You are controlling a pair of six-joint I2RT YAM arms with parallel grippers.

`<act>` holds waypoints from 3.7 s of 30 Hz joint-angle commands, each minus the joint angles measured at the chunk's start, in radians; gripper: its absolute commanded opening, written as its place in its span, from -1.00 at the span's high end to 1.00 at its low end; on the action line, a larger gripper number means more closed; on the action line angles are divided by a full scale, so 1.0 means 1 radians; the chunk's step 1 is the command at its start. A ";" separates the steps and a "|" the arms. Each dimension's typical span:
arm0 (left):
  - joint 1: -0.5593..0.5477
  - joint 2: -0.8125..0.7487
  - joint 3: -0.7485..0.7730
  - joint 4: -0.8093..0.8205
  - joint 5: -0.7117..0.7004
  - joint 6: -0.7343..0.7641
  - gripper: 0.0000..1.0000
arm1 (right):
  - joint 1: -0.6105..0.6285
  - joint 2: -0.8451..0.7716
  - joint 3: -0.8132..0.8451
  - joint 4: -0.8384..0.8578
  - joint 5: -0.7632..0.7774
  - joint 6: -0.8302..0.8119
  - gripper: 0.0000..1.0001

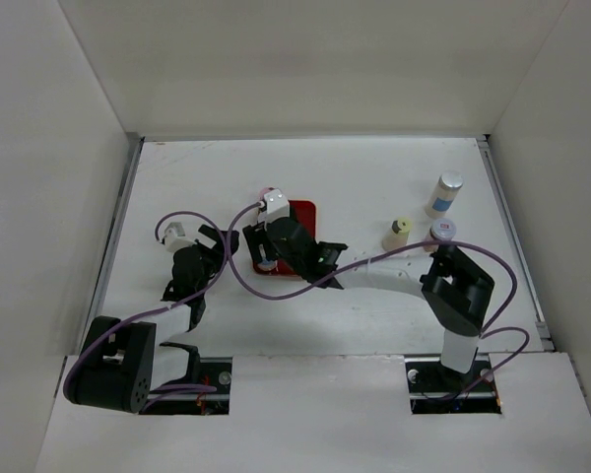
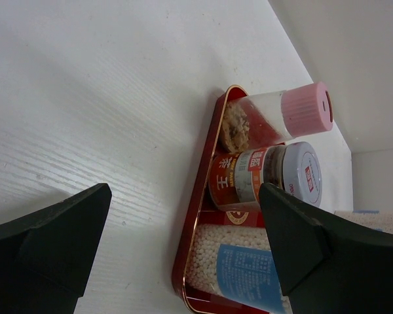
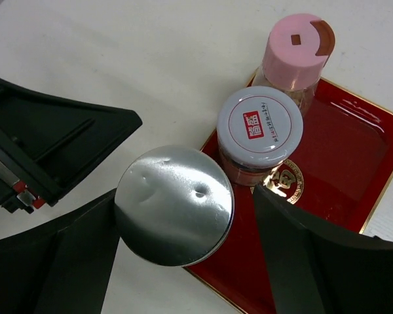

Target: Organize the condiment bottles

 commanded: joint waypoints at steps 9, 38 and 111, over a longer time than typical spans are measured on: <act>0.009 -0.021 -0.002 0.058 0.004 -0.009 -1.00 | -0.051 -0.308 -0.100 0.046 0.033 -0.040 -0.81; -0.014 0.023 0.015 0.061 0.013 -0.012 -1.00 | -1.015 -0.144 -0.056 -0.126 0.095 0.046 -0.91; 0.006 0.030 0.014 0.068 0.038 -0.024 -1.00 | -0.389 -0.412 -0.244 0.167 0.079 0.004 -0.76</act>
